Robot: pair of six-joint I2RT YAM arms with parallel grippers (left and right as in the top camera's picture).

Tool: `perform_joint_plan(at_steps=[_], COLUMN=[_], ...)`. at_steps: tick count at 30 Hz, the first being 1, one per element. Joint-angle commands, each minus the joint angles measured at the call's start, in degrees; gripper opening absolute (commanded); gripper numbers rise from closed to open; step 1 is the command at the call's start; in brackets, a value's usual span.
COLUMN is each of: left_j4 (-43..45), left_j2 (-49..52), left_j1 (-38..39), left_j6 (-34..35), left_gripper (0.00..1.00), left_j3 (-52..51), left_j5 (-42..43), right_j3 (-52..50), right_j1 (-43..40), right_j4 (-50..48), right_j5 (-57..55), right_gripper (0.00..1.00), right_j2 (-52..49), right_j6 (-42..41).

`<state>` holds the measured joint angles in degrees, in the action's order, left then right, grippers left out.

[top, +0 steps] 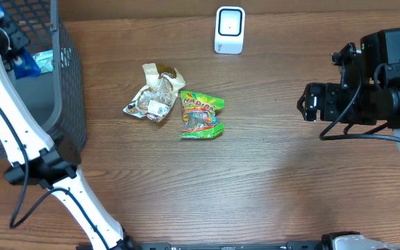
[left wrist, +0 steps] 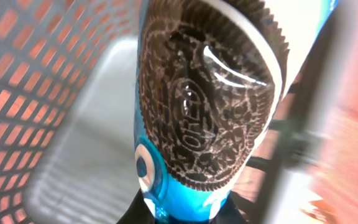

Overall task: Scan the item barcode
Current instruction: 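Grasp the blue Oreo pack in the basket with the left gripper, then carry the Oreo pack out and set it left of the Haribo bag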

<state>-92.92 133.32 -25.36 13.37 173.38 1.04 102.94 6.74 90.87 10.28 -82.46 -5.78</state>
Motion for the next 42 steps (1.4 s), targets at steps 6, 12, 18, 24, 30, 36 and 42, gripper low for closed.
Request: perform_joint_plan(at_steps=[6,12,18,24,30,36,42], left_j4=[-1.99,-3.87,-3.87,-0.87,9.29,18.43,21.33], left_j2=[-7.76,-7.54,-7.43,-7.41,-7.41,-7.41,-7.43], left_j1=[8.39,18.05,28.0,34.84,38.25,39.19,40.28], left_j6=[-1.79,-2.05,-1.99,1.27,3.61,3.26,-0.13], left_gripper=[0.04,0.04,0.04,0.04,0.04,0.05,0.21], left_j3=[4.31,-0.2,-11.54,-29.29,-47.01,-59.76,-62.16], left_j5=[9.14,9.03,1.46,-1.42,1.27,4.87,8.33], right_j3=[-0.13,-0.13,-0.13,-0.13,-0.13,-0.13,-0.13], right_j1=[-0.39,-0.39,-0.39,-0.39,-0.39,-0.39,-0.39], right_j4=[-0.66,-0.74,-0.72,-0.5,-0.44,-0.26,-0.59], right_j5=[0.28,0.26,0.26,0.26,0.26,0.24,0.28], right_gripper=[0.95,0.95,0.95,0.95,0.96,0.96,0.96], right_j2=[0.15,0.13,0.13,0.13,0.13,0.13,0.13], right_j6=[0.17,0.2,0.2,0.2,0.2,0.22,0.2])
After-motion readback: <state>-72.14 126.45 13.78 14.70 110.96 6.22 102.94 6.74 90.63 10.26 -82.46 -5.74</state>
